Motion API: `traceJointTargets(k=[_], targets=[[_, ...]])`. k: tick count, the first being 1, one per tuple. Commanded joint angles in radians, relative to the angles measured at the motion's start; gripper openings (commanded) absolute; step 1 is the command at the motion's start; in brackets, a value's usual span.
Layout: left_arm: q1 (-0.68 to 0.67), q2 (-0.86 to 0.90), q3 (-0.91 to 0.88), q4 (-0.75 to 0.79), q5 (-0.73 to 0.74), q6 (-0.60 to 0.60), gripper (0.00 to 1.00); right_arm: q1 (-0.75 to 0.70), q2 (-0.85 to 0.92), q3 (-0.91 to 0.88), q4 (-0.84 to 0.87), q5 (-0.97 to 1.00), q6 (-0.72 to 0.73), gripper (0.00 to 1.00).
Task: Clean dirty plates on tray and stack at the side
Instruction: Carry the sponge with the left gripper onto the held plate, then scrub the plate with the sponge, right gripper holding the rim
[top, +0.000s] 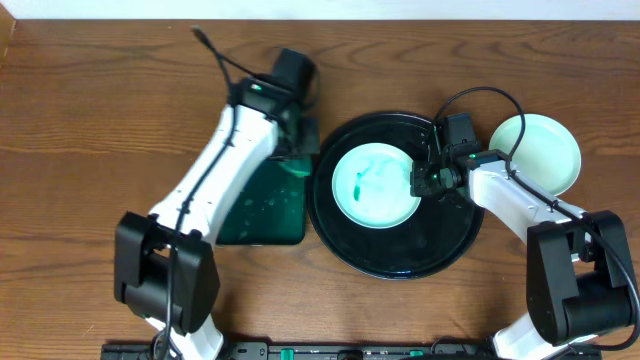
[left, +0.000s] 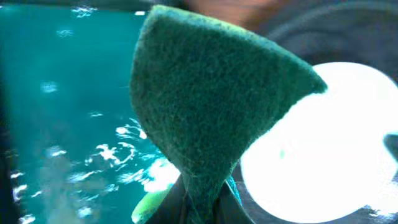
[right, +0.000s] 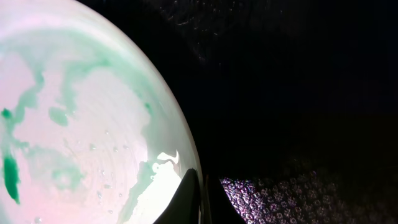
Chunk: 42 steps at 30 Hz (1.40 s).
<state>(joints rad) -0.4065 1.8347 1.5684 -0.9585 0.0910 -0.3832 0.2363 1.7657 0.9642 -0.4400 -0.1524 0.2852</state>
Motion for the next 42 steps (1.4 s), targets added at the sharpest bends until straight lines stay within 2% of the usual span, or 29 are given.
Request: traceJointTargets(k=[1, 9, 21, 23, 25, 27, 32, 36, 40, 42], targets=[[-0.094, 0.001, 0.019, 0.056, 0.031, -0.097, 0.07, 0.008, -0.003, 0.009, -0.006, -0.009, 0.013, 0.01], [-0.218, 0.107, 0.018, 0.135, 0.027, -0.182, 0.07, 0.008, -0.003, 0.009, -0.005, -0.009, 0.013, 0.01], [-0.229, 0.244, 0.018, 0.142, 0.029, -0.199, 0.08, 0.008, -0.003, 0.009, -0.005, -0.009, 0.013, 0.01], [-0.229, 0.254, 0.018, 0.142, 0.029, -0.198, 0.12, 0.008, -0.003, 0.009, -0.004, -0.009, 0.013, 0.02], [-0.229, 0.257, 0.018, 0.142, 0.029, -0.199, 0.17, 0.008, -0.003, 0.009, -0.001, -0.008, 0.011, 0.08], [-0.229, 0.256, 0.018, 0.143, 0.029, -0.199, 0.17, 0.008, -0.003, 0.009, 0.003, -0.005, -0.003, 0.16], [-0.233, 0.256, 0.018, 0.137, 0.029, -0.199, 0.17, 0.008, -0.002, 0.009, 0.006, 0.021, -0.003, 0.19], [-0.239, 0.256, 0.018, 0.137, 0.029, -0.198, 0.17, 0.008, -0.002, 0.008, 0.006, 0.021, -0.003, 0.16], [-0.246, 0.256, 0.012, 0.138, 0.028, -0.198, 0.15, 0.008, -0.002, 0.008, 0.010, 0.021, -0.003, 0.03], [-0.247, 0.256, 0.006, 0.138, 0.028, -0.198, 0.16, 0.008, -0.002, 0.008, 0.011, 0.021, -0.003, 0.01]])
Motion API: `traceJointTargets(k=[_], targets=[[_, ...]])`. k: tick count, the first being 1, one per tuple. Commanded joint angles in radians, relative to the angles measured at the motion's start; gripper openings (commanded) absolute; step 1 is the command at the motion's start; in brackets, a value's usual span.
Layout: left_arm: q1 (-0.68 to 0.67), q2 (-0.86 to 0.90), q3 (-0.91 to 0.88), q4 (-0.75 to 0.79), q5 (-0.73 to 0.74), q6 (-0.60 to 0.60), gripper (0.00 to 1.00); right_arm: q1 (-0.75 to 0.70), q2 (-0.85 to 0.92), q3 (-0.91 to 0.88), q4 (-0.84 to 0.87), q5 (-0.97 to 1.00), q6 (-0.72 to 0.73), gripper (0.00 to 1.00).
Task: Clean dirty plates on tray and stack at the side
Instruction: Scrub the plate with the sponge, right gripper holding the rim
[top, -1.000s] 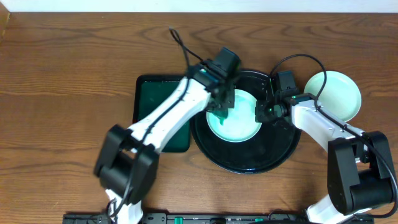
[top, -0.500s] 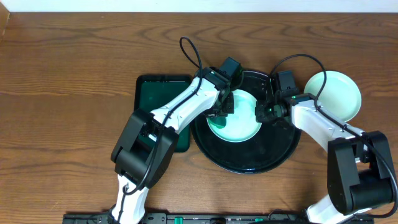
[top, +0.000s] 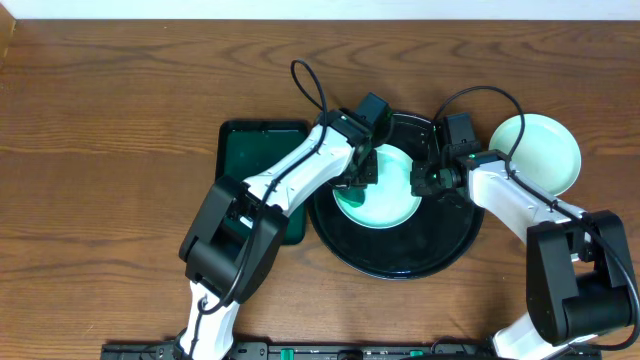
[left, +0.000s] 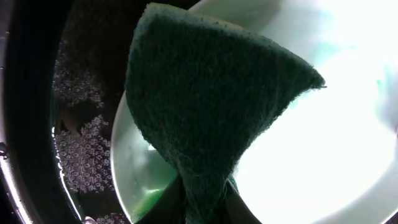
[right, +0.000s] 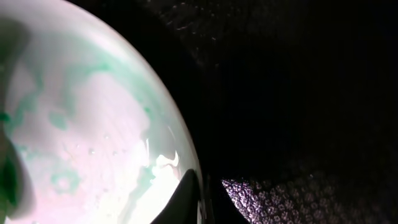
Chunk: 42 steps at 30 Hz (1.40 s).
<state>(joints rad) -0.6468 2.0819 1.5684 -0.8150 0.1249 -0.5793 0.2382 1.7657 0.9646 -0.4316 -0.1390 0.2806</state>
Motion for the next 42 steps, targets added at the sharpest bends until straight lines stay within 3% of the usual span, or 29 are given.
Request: traceJointTargets(k=[1, 8, 11, 15, 16, 20, 28, 29, 31, 36, 38, 42], targets=[[-0.006, 0.010, 0.003, -0.006, -0.006, -0.002, 0.23, 0.006, -0.002, 0.008, 0.002, 0.008, -0.001, 0.01], [-0.006, 0.009, 0.000, -0.006, -0.006, -0.002, 0.29, 0.006, -0.002, 0.008, 0.002, 0.008, -0.001, 0.01], [-0.007, 0.009, 0.000, -0.006, -0.006, -0.002, 0.12, 0.006, -0.002, 0.008, 0.002, 0.007, -0.001, 0.01], [-0.008, 0.010, -0.003, -0.005, -0.006, -0.002, 0.08, 0.006, -0.002, 0.008, 0.002, 0.008, -0.001, 0.01], [-0.007, 0.010, -0.010, -0.005, -0.014, -0.002, 0.08, 0.006, -0.002, 0.008, 0.002, 0.007, -0.001, 0.01], [-0.007, 0.010, -0.027, 0.000, -0.037, -0.002, 0.32, 0.006, -0.002, 0.008, 0.002, 0.008, -0.001, 0.01], [-0.008, 0.010, -0.055, 0.023, -0.034, -0.003, 0.34, 0.006, -0.002, 0.008, 0.002, 0.008, -0.001, 0.01], [-0.008, 0.010, -0.060, 0.029, -0.031, -0.002, 0.33, 0.006, -0.002, 0.008, 0.002, 0.008, -0.001, 0.01], [-0.009, 0.010, -0.064, 0.034, -0.029, -0.002, 0.20, 0.006, -0.002, 0.008, 0.002, 0.007, -0.001, 0.01], [-0.019, 0.011, -0.083, 0.055, -0.029, -0.003, 0.19, 0.006, -0.002, 0.008, 0.002, 0.008, -0.001, 0.01], [-0.024, 0.011, -0.091, 0.063, -0.029, -0.003, 0.08, 0.006, -0.002, 0.008, 0.002, 0.007, -0.001, 0.01], [-0.039, 0.011, -0.093, 0.070, -0.014, -0.002, 0.07, 0.006, -0.002, 0.008, 0.002, 0.006, -0.001, 0.01]])
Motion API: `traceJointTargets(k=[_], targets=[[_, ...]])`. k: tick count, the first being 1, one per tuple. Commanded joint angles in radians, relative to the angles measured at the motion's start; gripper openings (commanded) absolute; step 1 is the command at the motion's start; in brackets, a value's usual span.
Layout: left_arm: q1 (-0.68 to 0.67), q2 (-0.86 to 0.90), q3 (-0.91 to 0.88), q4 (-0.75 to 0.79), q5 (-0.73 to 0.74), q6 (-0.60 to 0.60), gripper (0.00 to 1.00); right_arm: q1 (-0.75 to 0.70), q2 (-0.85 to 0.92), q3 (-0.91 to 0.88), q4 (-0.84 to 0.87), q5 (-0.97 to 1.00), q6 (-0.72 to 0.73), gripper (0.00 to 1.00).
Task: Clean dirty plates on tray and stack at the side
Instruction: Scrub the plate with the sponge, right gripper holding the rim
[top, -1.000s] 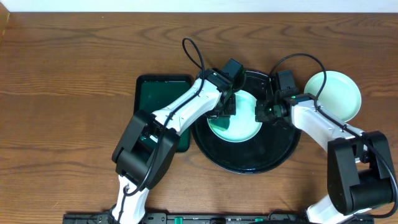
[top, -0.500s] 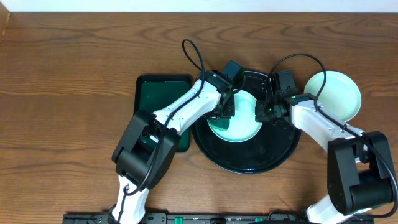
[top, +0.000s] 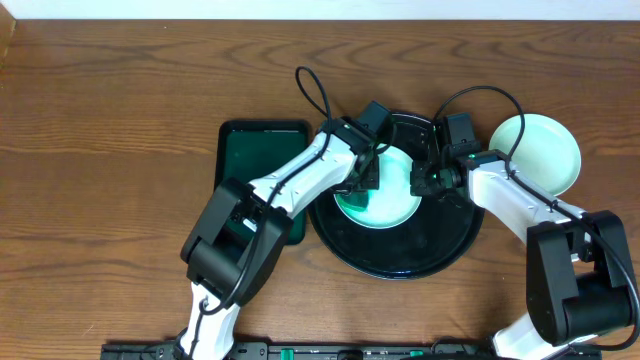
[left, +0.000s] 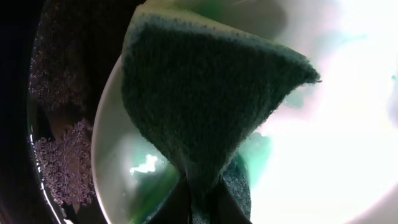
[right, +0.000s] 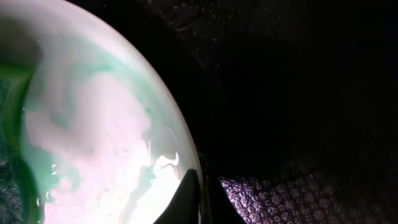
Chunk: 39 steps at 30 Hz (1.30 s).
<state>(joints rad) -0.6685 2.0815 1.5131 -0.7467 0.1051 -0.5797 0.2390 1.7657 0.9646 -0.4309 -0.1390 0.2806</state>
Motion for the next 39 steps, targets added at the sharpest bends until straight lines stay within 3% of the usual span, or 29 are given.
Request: traceJointTargets(k=[1, 12, 17, 25, 39], targets=[[-0.018, 0.012, -0.037, 0.007, 0.030, -0.002, 0.08, 0.005, -0.002, 0.008, 0.002, 0.006, -0.001, 0.01], [0.005, -0.006, 0.019, 0.083, 0.413, 0.010, 0.07, 0.005, -0.002, 0.008, 0.001, 0.006, -0.001, 0.01], [0.028, -0.082, 0.072, 0.082, 0.322, 0.010, 0.07, 0.005, -0.002, 0.008, 0.000, 0.006, -0.001, 0.01], [0.025, -0.131, 0.067, 0.009, 0.001, 0.009, 0.07, 0.005, -0.002, 0.008, 0.002, -0.001, -0.001, 0.01], [0.019, 0.053, 0.060, 0.007, -0.032, 0.009, 0.07, 0.005, -0.002, 0.008, 0.001, -0.001, -0.001, 0.01]])
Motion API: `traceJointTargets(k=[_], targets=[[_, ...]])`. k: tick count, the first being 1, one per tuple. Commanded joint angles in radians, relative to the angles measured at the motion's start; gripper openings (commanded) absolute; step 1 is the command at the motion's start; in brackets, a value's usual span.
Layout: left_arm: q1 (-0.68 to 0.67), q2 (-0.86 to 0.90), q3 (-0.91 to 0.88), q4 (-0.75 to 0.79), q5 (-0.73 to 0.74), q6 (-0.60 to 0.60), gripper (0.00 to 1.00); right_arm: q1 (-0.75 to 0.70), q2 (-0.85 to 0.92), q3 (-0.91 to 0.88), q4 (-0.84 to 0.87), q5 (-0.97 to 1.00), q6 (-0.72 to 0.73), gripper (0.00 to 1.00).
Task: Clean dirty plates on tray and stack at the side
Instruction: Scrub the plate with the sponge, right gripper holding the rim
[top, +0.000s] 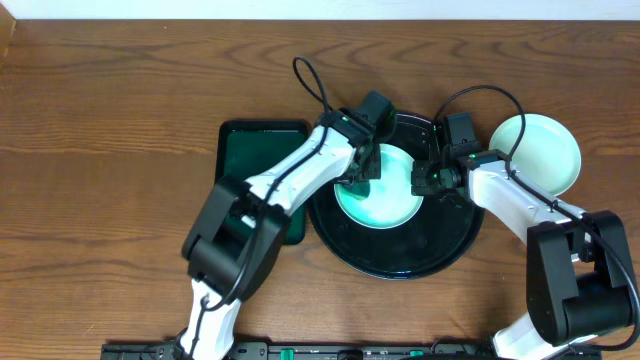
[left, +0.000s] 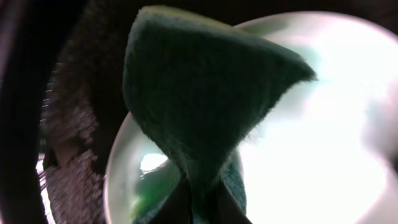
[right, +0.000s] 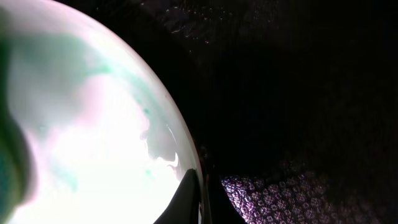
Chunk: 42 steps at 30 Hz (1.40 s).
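Observation:
A pale green plate (top: 378, 188) smeared with green lies on the round black tray (top: 400, 255). My left gripper (top: 364, 170) is shut on a dark green sponge (left: 199, 93) that hangs over the plate's upper left part (left: 298, 155). My right gripper (top: 424, 180) is shut on the plate's right rim (right: 198, 177), one finger inside, one outside. The plate's face (right: 93, 124) shows faint green streaks. A second pale plate (top: 540, 150) sits on the table to the right of the tray.
A rectangular dark green tray (top: 255, 160) with soapy water lies left of the black tray, partly under the left arm. Brown wooden table (top: 100, 150) surrounds everything. Cables loop above both wrists.
The left gripper with the sponge has shifted slightly up and away on the plate. The green smears on the plate look fainter and more spread. The right gripper has kept its hold on the rim.
At first my left gripper held the sponge over the green water tray while the right gripped the dirty plate's rim. Then the sponge was over the plate's left side, then pressed on it. The distinct green marks have become pale smears.

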<state>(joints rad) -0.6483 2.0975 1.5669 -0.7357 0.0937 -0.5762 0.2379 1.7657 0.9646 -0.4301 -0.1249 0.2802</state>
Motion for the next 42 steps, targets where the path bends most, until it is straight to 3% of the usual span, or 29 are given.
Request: traceJointTargets(k=[1, 9, 15, 20, 26, 29, 42], targets=[[-0.001, 0.055, 0.006, -0.004, 0.009, 0.006, 0.07, 0.006, -0.002, 0.008, 0.000, -0.015, -0.001, 0.01], [-0.002, 0.083, 0.013, 0.031, 0.467, 0.056, 0.07, 0.006, -0.002, 0.008, 0.002, -0.015, -0.001, 0.01], [-0.002, 0.083, 0.081, 0.029, 0.585, 0.078, 0.07, 0.006, -0.002, 0.008, 0.001, -0.015, -0.001, 0.01], [0.015, 0.083, 0.238, -0.144, 0.472, 0.097, 0.07, 0.006, -0.002, 0.008, 0.001, -0.015, -0.001, 0.01], [0.013, 0.081, 0.357, -0.323, 0.069, 0.068, 0.07, 0.006, -0.002, 0.008, 0.000, -0.015, -0.001, 0.01], [0.003, 0.082, 0.336, -0.336, -0.041, 0.042, 0.07, 0.006, -0.002, 0.008, 0.000, -0.015, -0.001, 0.01], [-0.085, 0.085, 0.056, -0.093, -0.049, -0.005, 0.07, 0.006, -0.002, 0.008, 0.000, -0.014, -0.001, 0.01]])
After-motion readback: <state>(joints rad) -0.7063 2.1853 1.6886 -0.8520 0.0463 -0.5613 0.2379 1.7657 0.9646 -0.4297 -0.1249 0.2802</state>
